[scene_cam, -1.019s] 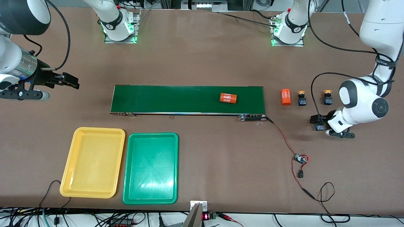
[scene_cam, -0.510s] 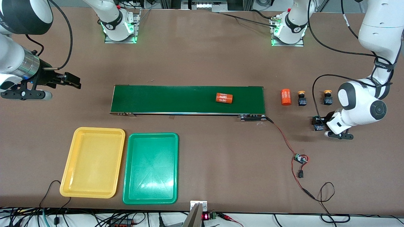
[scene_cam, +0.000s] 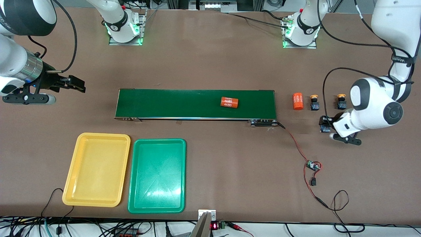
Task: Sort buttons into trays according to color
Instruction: 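Set the push-button down on the conveyor belt with the left gripper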
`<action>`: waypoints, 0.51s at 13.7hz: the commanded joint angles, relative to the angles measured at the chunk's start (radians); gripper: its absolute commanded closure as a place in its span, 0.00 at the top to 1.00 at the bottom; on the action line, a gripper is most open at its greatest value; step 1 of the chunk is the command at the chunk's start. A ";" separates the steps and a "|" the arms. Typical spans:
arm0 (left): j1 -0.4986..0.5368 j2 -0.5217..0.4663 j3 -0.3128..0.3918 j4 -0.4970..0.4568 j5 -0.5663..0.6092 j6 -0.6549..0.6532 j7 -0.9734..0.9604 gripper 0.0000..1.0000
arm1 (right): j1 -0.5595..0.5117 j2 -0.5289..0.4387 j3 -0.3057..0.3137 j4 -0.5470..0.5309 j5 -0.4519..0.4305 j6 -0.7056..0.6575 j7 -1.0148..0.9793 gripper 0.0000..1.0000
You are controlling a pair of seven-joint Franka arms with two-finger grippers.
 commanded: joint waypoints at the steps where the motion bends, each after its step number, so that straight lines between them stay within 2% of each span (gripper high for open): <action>1: -0.090 -0.087 0.008 -0.024 -0.018 -0.086 -0.061 0.00 | -0.004 -0.005 -0.003 -0.008 0.012 0.018 0.014 1.00; 3: -0.147 -0.128 -0.017 -0.044 -0.019 -0.120 -0.157 0.00 | -0.008 -0.005 -0.005 -0.008 0.012 0.021 0.014 1.00; 5: -0.159 -0.156 -0.087 -0.070 -0.019 -0.116 -0.269 0.00 | -0.003 -0.005 -0.005 -0.008 0.012 0.021 0.016 1.00; 7: -0.171 -0.148 -0.141 -0.070 -0.021 -0.108 -0.297 0.00 | -0.001 -0.005 -0.005 -0.008 0.012 0.021 0.016 1.00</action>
